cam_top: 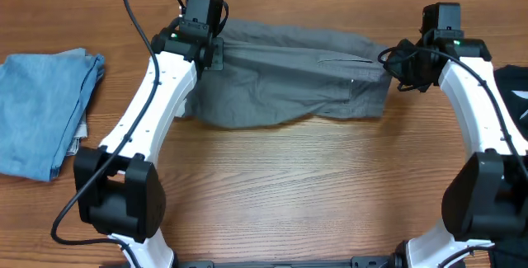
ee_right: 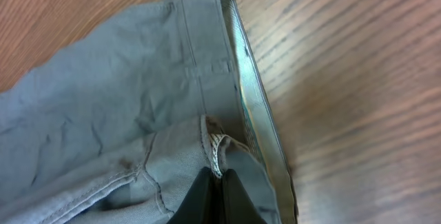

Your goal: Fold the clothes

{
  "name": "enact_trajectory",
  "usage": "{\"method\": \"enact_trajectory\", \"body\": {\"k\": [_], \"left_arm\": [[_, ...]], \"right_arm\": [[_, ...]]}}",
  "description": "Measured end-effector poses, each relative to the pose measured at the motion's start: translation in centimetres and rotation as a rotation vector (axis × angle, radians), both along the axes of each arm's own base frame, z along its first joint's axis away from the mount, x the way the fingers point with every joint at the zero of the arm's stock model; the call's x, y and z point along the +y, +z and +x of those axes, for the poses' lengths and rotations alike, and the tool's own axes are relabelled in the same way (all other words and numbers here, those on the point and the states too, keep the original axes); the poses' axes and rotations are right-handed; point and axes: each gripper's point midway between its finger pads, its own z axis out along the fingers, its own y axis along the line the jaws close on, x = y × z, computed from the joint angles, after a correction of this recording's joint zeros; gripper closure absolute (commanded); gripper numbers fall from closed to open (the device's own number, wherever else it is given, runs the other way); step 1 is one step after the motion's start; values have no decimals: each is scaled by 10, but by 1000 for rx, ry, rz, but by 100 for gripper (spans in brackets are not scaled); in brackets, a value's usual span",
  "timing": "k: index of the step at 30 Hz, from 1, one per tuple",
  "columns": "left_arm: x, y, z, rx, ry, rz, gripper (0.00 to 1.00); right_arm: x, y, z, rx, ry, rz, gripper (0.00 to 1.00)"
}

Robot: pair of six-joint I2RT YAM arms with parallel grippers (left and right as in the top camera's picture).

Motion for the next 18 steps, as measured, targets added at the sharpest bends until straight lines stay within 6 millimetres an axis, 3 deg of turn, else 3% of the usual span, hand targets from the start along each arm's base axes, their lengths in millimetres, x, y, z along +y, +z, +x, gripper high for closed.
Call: {"method": "enact_trajectory", "body": {"k": [6,13,15,18], "left_arm": [[-3,5,21,-80,-8,5,83],[-6,13,37,-155,-8,-6,80],[-6,0,41,-136,-17,9,78],[-3,-45,46,-59,-13,40,78]], "right_arm": [[-3,0,27,-89,-3,-13,96],[-5,-5,39,-120,-6,-21,95],[-6,-13,41,-108,-8,-22,95],[-6,-30,50,-103,-8,-27,95]]}}
